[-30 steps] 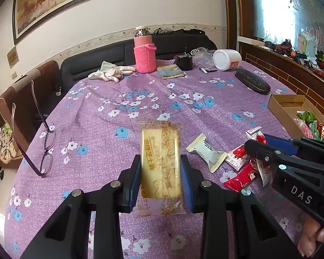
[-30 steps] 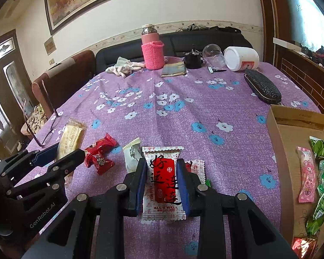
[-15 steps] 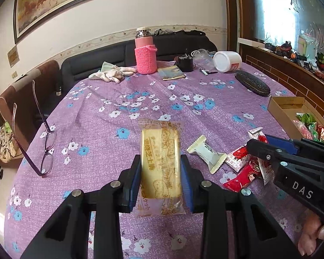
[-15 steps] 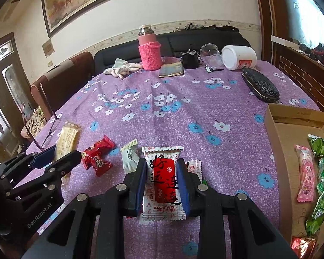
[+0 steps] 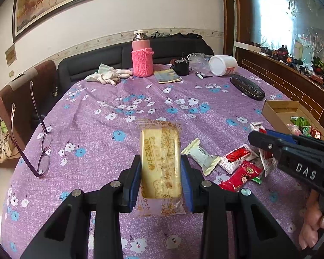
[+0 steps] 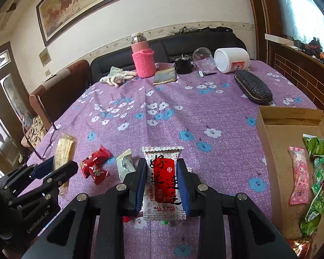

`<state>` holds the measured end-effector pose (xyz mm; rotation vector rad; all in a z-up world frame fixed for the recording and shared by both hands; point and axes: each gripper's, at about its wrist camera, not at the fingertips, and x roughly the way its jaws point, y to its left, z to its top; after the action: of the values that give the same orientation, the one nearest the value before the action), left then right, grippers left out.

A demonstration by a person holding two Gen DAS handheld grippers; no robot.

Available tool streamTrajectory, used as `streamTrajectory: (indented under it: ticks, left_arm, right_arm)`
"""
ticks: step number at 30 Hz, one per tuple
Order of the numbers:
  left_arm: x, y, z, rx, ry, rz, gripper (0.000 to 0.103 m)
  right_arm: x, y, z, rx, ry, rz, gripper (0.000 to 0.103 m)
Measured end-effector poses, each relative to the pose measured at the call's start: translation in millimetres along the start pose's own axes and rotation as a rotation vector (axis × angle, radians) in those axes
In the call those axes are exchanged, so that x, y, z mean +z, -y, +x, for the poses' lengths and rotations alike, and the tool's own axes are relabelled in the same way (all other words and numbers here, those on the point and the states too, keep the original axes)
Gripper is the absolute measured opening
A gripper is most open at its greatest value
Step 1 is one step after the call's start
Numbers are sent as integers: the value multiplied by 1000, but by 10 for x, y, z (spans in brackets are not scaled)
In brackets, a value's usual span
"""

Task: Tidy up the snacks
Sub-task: 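Lift the cake bar and white-red packet above the table with both tools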

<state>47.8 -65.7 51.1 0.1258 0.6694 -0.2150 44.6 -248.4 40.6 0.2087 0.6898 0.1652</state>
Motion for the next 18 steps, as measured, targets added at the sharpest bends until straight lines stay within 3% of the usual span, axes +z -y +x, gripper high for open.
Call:
streamTrajectory:
  ticks: [18]
  left_arm:
    - [-28,64,4,-16,10,11,33]
  right_arm:
    - [181,448,-173,-73,26,127,29]
